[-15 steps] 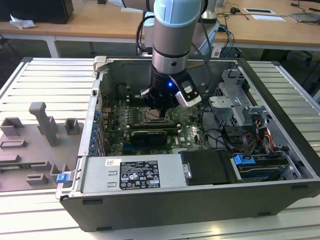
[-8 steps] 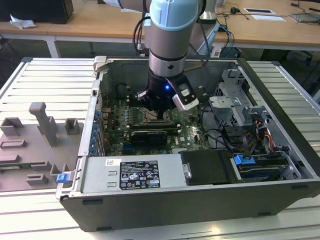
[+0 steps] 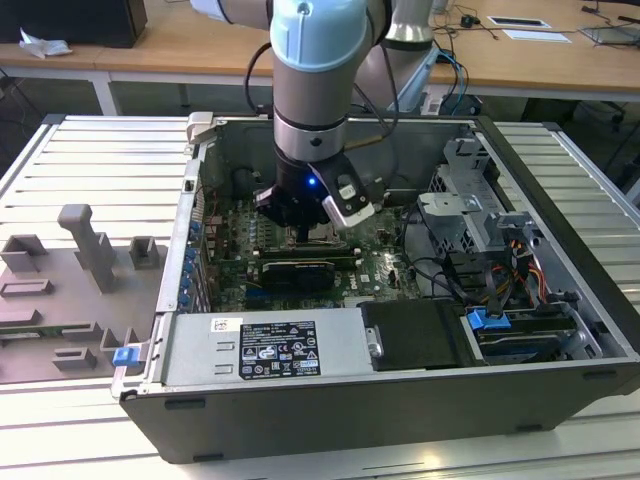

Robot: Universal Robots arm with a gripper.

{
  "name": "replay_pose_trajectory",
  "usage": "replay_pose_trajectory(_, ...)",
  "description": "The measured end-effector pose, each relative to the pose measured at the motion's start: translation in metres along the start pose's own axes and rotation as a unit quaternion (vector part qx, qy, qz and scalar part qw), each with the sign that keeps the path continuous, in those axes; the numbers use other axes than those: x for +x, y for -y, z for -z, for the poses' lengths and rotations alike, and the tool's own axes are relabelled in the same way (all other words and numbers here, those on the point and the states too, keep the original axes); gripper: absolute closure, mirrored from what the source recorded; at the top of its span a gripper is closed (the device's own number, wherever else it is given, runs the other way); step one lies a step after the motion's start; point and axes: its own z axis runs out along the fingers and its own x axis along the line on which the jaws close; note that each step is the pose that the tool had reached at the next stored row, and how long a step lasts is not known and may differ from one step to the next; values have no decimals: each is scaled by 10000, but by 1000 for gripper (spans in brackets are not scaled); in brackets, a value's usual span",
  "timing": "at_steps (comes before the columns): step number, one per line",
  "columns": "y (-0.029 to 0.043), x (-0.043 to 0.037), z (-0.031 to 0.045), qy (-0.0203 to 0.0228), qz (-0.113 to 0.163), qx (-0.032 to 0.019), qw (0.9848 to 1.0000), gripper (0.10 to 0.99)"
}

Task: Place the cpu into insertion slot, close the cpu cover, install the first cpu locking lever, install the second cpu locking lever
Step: 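Install the second cpu locking lever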

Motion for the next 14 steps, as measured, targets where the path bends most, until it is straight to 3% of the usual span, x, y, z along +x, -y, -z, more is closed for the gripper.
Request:
replay_pose_trajectory(3, 8, 4, -59, -22, 154, -28, 9999, 980)
replay_pose_trajectory(6, 71, 23, -66, -5, 164, -244, 9996, 980)
replay_pose_trajectory(7, 92, 44, -65, 3, 164, -357, 9992, 980)
replay_pose_trajectory(9, 137, 89, -60, 15, 163, -514, 9985, 980)
replay_pose_trajectory(11, 169, 120, -56, 21, 165, -585, 9982, 980)
replay_pose_trajectory(13, 209, 142, -50, 23, 163, -622, 9979, 980)
replay_pose_trajectory(14, 235, 166, -46, 29, 163, -696, 9974, 980)
